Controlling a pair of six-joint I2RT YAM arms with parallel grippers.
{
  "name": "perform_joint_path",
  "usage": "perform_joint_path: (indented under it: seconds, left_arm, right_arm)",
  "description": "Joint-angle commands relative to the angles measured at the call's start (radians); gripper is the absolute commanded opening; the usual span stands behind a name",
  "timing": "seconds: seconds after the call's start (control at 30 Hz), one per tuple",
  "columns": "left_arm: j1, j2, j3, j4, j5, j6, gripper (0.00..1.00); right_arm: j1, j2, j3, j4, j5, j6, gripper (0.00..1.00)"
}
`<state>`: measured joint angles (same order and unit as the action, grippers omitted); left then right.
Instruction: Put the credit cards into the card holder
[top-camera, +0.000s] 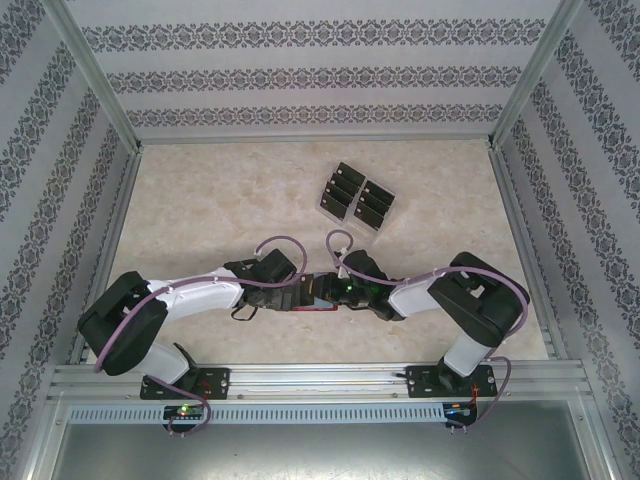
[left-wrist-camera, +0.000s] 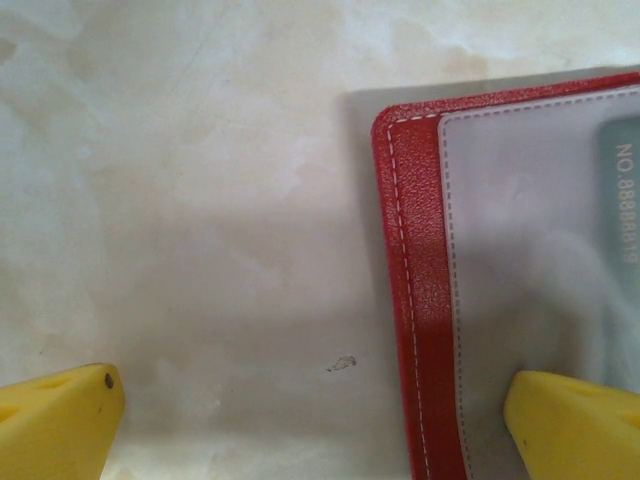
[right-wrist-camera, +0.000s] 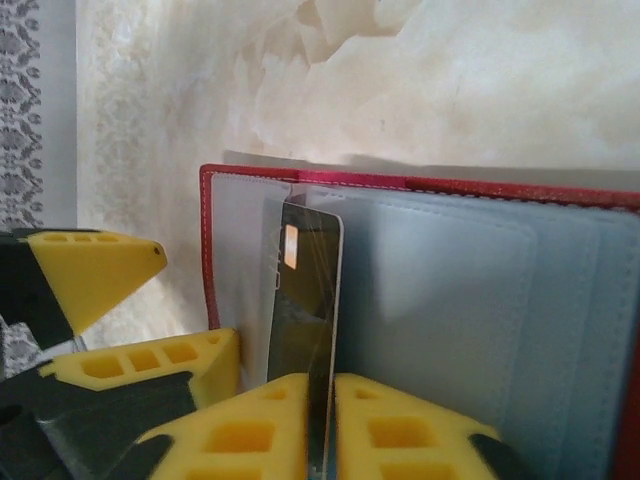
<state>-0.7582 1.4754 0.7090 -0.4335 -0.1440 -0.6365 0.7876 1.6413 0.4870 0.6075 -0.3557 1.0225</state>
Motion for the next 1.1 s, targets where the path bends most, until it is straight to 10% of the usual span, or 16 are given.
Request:
perform_joint_path:
  seconds: [0.0, 0.2, 0.47, 1.07]
  left_arm:
    - [-0.006, -0.013, -0.018, -0.082, -0.05, -0.014, 1.0]
    - [0.005, -0.073, 0.007, -0.12, -0.071, 0.002, 1.0]
    - [0.002, -0.088, 0.095, -0.117, -0.017, 0.048, 1.0]
    - [-0.066, 0.122, 0.216, 0.036, 0.078, -0.011, 1.0]
  right_arm:
    - [0.0, -0.065, 0.013, -0.107, 0.015, -0.021, 0.42]
    - [-0.024, -0.153, 0.01, -0.209, 0.035, -0.057, 0.46]
    - [-0.037, -0.103, -0.014, -0.185, 0.034, -0.051, 0.01]
    - [-0.048, -0.041, -0.081, -0.124, 0.066, -0.044, 0.0]
